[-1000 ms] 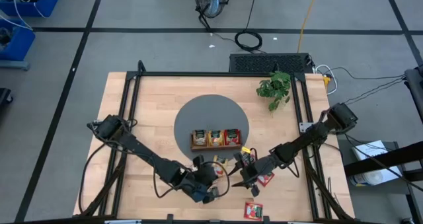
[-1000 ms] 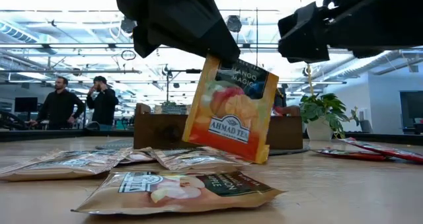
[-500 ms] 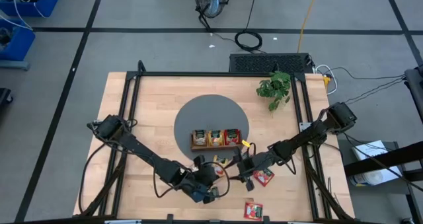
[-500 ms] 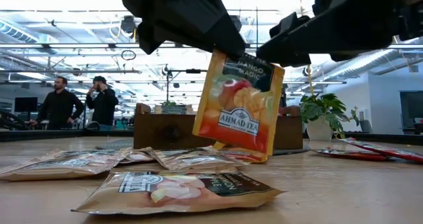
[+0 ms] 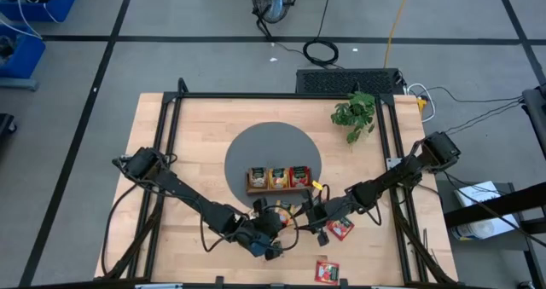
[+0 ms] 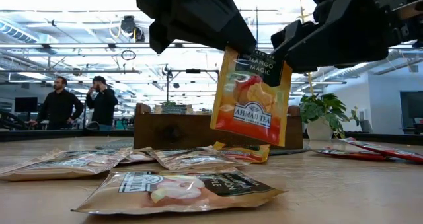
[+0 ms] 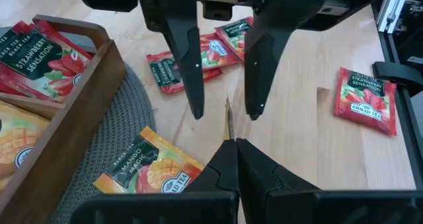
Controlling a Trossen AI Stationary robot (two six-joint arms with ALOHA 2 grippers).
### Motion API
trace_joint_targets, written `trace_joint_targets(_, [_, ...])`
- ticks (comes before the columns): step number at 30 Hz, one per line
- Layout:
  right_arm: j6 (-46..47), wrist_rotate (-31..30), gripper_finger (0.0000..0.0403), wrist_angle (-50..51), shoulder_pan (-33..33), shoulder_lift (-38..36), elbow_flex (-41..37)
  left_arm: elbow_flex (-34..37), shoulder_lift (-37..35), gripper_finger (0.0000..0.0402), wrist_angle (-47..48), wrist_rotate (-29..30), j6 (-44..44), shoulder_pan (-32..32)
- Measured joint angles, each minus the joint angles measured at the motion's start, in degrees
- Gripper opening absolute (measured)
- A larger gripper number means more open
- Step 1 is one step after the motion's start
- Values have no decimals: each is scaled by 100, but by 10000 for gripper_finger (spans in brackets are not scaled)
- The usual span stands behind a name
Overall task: Pick & Place Tea
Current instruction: Put the top yellow tea bag into the middle section of the wooden organizer
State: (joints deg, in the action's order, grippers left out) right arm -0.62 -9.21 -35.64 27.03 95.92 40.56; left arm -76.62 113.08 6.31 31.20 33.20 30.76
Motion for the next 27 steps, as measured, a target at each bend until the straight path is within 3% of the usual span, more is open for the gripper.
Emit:
trace_joint_targets(11, [-178,0,10,36,0,0,0,0,0,1,-13,-6,-18,0])
trace_joint_targets(20, [-160,-135,1,58,-7,0,2,2,2,5,-48,-17,-12,-66])
trace_joint_targets(27, [-133,-131,0,179,-7,0,7,2,4,55,-63,-15,-12,-66])
